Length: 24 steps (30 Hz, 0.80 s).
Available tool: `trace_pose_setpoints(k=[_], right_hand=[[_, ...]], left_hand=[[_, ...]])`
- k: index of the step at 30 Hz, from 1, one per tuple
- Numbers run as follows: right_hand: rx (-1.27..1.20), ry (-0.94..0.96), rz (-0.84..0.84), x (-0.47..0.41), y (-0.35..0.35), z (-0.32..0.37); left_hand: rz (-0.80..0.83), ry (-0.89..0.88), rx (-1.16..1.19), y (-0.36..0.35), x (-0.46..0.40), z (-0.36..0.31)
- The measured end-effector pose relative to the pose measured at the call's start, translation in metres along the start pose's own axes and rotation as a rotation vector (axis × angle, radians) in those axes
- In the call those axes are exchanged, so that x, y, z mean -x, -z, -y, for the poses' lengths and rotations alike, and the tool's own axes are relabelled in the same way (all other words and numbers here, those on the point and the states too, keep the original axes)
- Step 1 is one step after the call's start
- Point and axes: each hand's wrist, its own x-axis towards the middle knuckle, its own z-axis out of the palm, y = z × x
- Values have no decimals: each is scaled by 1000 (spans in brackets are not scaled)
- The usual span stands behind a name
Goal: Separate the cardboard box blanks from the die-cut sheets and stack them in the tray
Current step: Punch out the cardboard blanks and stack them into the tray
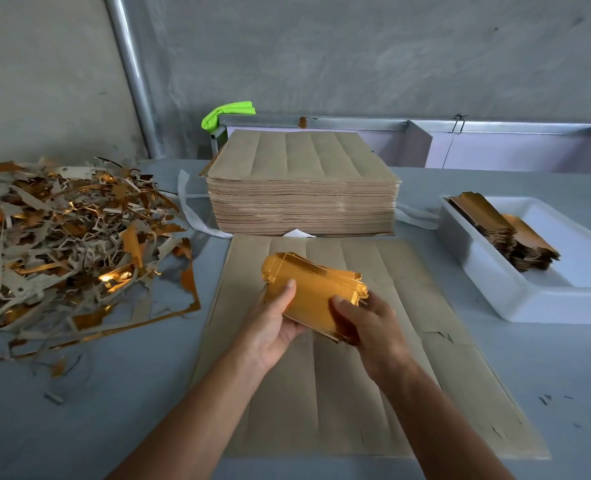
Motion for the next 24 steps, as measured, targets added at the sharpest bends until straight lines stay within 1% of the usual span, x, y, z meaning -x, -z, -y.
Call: trace_pose_setpoints(k=[2, 4, 7, 9, 11, 12, 13, 15, 17, 19, 22, 24], right_hand=[[-25, 37, 14, -1, 1, 2], [-9, 140, 14, -2, 6, 5], [91, 251, 59, -3, 16, 10], [168, 267, 91, -2, 21, 6], [265, 263, 80, 0, 22, -2], [293, 251, 56, 1, 23, -5], [284, 232, 40, 2, 24, -7], [191, 193, 18, 3, 21, -7], [155, 185, -97, 0, 17, -4], [195, 207, -225, -7, 15, -5], [172, 260, -311, -12, 15, -12], [166, 294, -303, -10, 15, -16]], left_hand=[[18, -46, -54, -1, 0, 1], [-42, -142, -244, 4, -2, -2], [-123, -351, -553, 15, -6, -12], [-126, -462, -886, 21, -7, -15], [-105, -475, -1221, 23, -8, -9], [-98, -464, -1303, 24, -9, -5], [-90, -460, -1334, 24, -9, 0], [-79, -521, -1342, 21, -9, 2], [-49, -601, -1349, 19, -9, 2], [-16, -634, -1339, 18, -7, 4], [32, -535, -1178, 17, -2, 10], [-7, -457, -1034, 11, -1, 15]])
